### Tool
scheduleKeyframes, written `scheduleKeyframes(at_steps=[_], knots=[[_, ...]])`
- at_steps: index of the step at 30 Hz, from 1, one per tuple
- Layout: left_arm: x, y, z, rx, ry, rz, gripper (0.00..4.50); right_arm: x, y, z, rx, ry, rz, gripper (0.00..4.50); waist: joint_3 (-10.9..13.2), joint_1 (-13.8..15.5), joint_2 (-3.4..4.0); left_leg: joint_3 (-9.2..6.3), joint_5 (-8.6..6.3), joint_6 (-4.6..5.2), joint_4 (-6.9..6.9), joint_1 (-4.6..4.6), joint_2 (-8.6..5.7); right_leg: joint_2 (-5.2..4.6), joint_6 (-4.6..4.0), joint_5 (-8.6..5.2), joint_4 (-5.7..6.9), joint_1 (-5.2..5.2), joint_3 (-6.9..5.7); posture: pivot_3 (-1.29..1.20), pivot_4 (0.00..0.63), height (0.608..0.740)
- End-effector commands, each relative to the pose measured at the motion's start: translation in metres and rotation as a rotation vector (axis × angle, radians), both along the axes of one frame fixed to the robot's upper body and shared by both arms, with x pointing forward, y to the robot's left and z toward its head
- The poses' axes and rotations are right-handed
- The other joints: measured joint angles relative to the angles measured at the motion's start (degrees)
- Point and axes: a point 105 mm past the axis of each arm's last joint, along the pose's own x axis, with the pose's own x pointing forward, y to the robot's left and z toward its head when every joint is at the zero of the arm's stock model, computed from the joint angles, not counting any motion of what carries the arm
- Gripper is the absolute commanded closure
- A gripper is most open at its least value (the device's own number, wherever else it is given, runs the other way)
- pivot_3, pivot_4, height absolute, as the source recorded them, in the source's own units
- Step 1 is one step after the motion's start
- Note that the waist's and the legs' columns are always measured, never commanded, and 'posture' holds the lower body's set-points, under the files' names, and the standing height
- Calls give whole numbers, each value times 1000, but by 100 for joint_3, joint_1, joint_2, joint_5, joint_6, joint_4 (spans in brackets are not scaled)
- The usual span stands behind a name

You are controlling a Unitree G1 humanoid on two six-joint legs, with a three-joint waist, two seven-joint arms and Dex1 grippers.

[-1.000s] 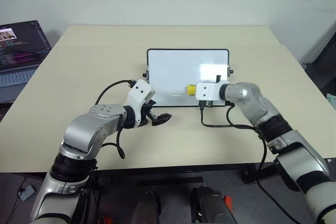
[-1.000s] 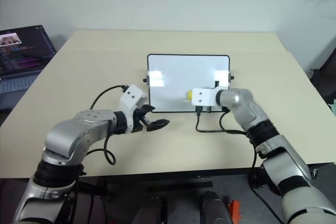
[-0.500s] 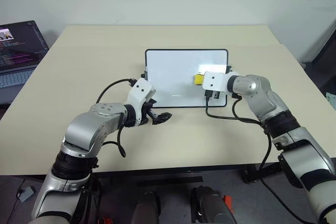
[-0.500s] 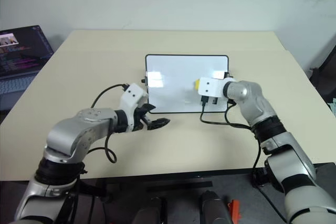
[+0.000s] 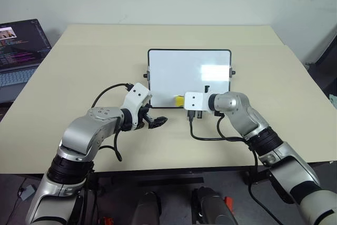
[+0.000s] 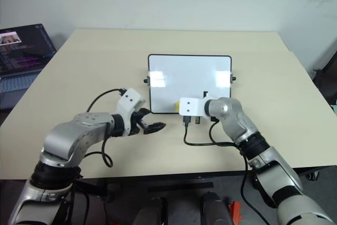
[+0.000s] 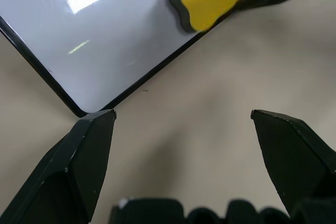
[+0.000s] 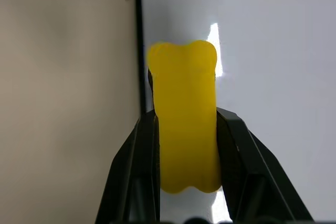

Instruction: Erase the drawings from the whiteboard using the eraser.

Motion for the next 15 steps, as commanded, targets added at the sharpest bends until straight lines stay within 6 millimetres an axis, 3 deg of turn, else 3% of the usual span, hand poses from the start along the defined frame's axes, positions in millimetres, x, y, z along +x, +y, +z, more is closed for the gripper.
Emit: scheduleKeyframes(at_steps=[1, 8, 15], knots=[[1, -3, 12, -11, -48, -8, 0, 9, -4, 22, 26, -74, -44, 3410, 0, 0, 0, 0, 0, 0, 0, 1, 0, 0, 0, 0, 0, 1, -1, 0, 150, 740], [4, -5, 13, -11, -55, -13, 0, 32, -33, 38, 16, -156, -187, 3410, 0, 1, 0, 0, 0, 0, 0, 1, 0, 0, 0, 0, 0, 1, -1, 0, 150, 740], [6, -7, 15, -13, -61, -19, 0, 41, -49, 41, 2, -179, -239, 3410, 0, 1, 0, 0, 1, 1, 3, 3, 0, 0, 0, 0, 0, 4, 1, 0, 150, 740]])
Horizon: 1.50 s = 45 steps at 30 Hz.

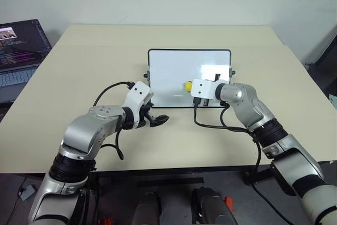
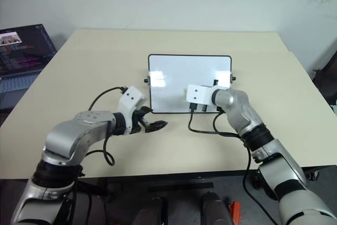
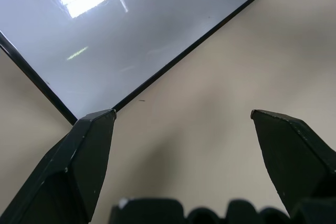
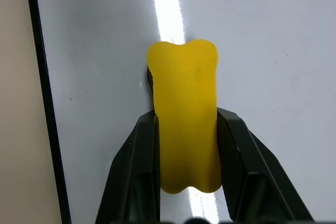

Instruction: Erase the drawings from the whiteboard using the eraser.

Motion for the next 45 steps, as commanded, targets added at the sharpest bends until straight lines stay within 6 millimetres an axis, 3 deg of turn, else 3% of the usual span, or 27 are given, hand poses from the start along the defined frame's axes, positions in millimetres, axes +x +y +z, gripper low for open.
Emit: scheduleKeyframes(at_steps=[1, 4, 8, 11, 14, 16, 18, 22, 29, 33, 39, 45], knots=[[3, -2, 10, -2, -45, -9, 0, 12, -23, 14, 4, -45, -80, 3410, 0, 0, 0, 0, 0, 0, 1, 0, 0, 0, 0, 0, 0, 0, 0, 0, 150, 740], [3, -3, 11, -2, -48, -10, 0, 11, -22, 15, 16, -44, -74, 3410, 0, 0, 0, 0, 1, 1, 3, 1, 0, 0, 0, 0, -1, 2, 1, 0, 150, 740], [3, 0, 13, -1, -56, -4, 0, 3, -14, 27, 220, 44, -61, 3410, 0, 0, 0, 0, 2, 2, 3, 2, 0, 0, 0, 0, 1, 1, 1, 0, 150, 740], [2, 1, 23, -27, -76, -2, 0, -6, -15, 70, 548, 137, -58, 3410, 0, -1, 0, 0, 1, 2, 1, -3, 1, 0, 1, 1, 4, -2, 1, 0, 150, 740], [2, 5, 31, -38, -96, 7, 0, -7, -54, 131, 850, 111, -129, 3411, 4, 5, 5, -7, -2, 0, -5, -19, 2, 1, 26, 15, 4, -14, -7, 0, 150, 740], [3, 9, 32, -35, -101, 15, 0, -3, -93, 149, 952, 54, -250, 3411, 4, 21, 5, -9, -3, -1, -6, -30, 2, 0, 29, 17, -1, -22, -11, 0, 150, 740], [3, 9, 31, -34, -107, 4, 0, 0, -119, 154, 1021, 30, -338, 3411, 2, 62, 2, -18, -5, -3, -6, -30, 1, -1, 13, 7, -10, -17, -22, 0, 150, 740], [0, -3, 30, -43, -111, -62, 0, 1, -178, 138, 1029, -31, -578, 3411, 0, 63, -1, -10, -6, -4, -5, -29, 0, -1, -5, -4, -14, -15, -13, 0, 150, 740], [-2, -19, 33, -61, -123, -163, 0, -21, -227, 97, 931, 85, -729, 3411, 2, 62, 3, 4, -6, -2, -6, -29, -2, -2, 0, -5, -13, -18, -1, 0, 150, 740], [-7, -40, 38, -62, -169, -307, 0, -37, -261, 74, 896, 110, -850, 3411, 2, 38, 3, 7, -7, -2, -6, -28, -2, -2, 1, -5, -13, -19, 2, 0, 150, 740], [-3, -77, 48, -100, -196, -457, 0, -48, -268, 45, 870, 194, -886, 3411, 2, -4, 3, 12, -5, 0, 7, -22, -4, -3, 3, -4, -11, -11, 8, 0, 150, 740], [-2, -112, 35, -62, -188, -615, 0, -46, -274, 29, 874, 202, -903, 3411, 2, -23, 4, 17, -6, 0, 6, -14, -5, -2, 6, -2, -6, -8, 15, 0, 150, 740]])
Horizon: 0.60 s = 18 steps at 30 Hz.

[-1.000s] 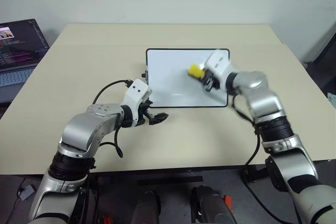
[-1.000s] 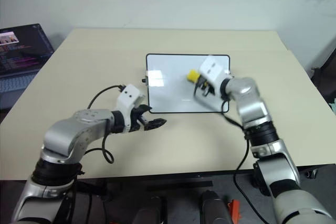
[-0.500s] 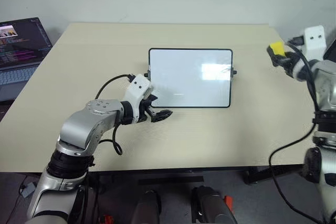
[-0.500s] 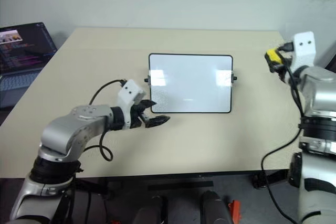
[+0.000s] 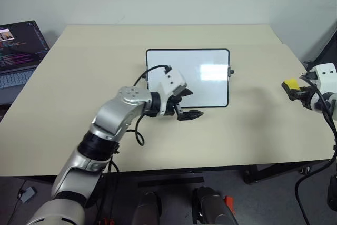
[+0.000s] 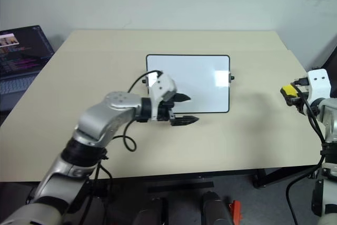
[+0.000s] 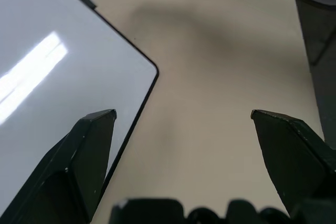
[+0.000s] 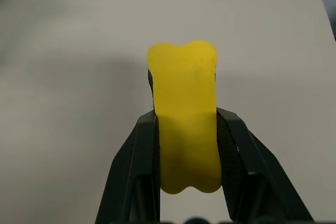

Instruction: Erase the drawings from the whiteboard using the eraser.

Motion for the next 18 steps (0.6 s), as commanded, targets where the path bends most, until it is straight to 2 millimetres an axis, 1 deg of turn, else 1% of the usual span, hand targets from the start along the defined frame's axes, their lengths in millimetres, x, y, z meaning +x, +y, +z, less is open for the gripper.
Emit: scheduleKeyframes(at_steps=[1, 7, 14, 18], knots=[[-4, -15, -3, 31, -36, -97, 0, 2, -4, 10, -4, -51, 0, 3411, 0, -2, 0, 0, 0, 0, -1, 0, 0, 0, 0, 0, 0, 0, 0, 0, 150, 740], [0, -32, -19, 77, -32, -135, 0, 0, -8, -8, -1, 16, 8, 3411, 0, 9, 0, 0, 0, 0, -4, 0, 0, 0, 2, 1, 0, 0, 0, 0, 150, 740], [-4, -45, -15, 63, -52, -176, 0, -7, -27, -27, 55, 79, -25, 3411, 0, 7, 1, 0, 0, 0, -4, 0, -3, 0, 3, 2, 0, 0, 2, 0, 150, 740], [-4, -47, -14, 58, -57, -181, 0, -12, -32, -37, 69, 120, -26, 3411, 0, 2, 1, 0, 0, 0, -3, 0, -3, 0, 5, 2, 0, 1, 3, 0, 150, 740]])
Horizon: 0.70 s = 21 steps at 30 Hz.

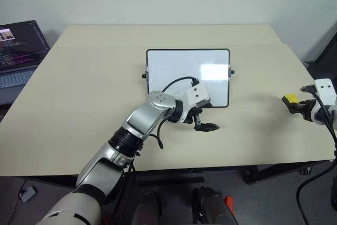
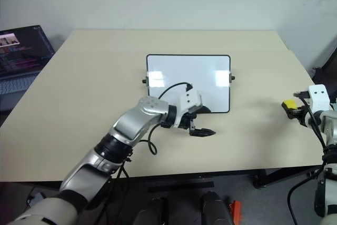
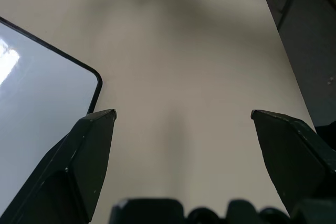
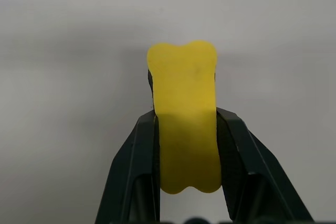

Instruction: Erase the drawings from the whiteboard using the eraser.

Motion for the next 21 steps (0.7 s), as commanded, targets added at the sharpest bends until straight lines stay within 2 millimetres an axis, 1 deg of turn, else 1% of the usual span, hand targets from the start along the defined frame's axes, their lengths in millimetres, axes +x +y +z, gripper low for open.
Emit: scheduleKeyframes(at_steps=[1, 6, 9, 11, 12, 16, 18, 19, 21], knots=[[-1, -6, 16, -25, -57, -29, 0, -3, -7, 9, -13, -21, 3, 3411, 0, -1, 0, 0, 0, 0, 0, 1, 0, 0, 0, 0, 0, 1, 0, 0, 150, 740], [-1, -7, 15, -29, -52, -28, 0, -3, -6, 7, 2, -17, 13, 3411, 0, -4, 0, 0, 0, 0, 1, 4, 0, 0, 0, 0, 3, 2, 0, 0, 150, 740], [1, -6, 14, -31, -49, -22, 0, -4, -8, 3, -35, 5, 16, 3411, 0, -4, 1, 0, 0, 0, 1, 4, -1, 0, 1, 1, 2, 2, 1, 0, 150, 740], [2, -6, 13, -31, -46, -16, 0, -4, -7, 4, -36, 2, 17, 2680, 0, -1, 0, 0, 0, 0, 1, 4, -1, 0, 1, 1, 2, 2, 1, 0, 150, 740], [3, -6, 12, -29, -45, -14, 0, -4, -7, 4, -36, 1, 16, 2503, 0, -1, 1, 0, 0, 0, 1, 4, -1, 0, 1, 1, 2, 2, 0, 0, 150, 740], [4, -4, 11, -27, -45, -12, 0, -6, -11, 5, -40, 0, 6, 1049, 0, -1, 1, 0, 0, 0, 1, 4, -1, 0, 2, 1, 2, 3, 1, 0, 150, 740], [9, -1, 14, -42, -35, 11, 0, -9, -16, 10, -46, -16, -4, 304, 0, 9, 1, 0, 0, 0, 1, 4, -1, 0, 2, 1, 2, 3, 0, 0, 150, 740], [11, 0, 14, -47, -33, 21, 0, -10, -17, 12, -49, -22, -6, 54, 0, 12, 1, 0, 0, 0, 1, 4, -1, 0, 2, 1, 2, 3, 0, 0, 150, 740], [14, 5, 14, -45, -33, 43, 0, -11, -17, 20, -55, -44, -5, 54, -1, 1, 1, 0, 0, 0, 1, 3, -1, 0, 2, 1, 2, 3, 1, 0, 150, 740]])
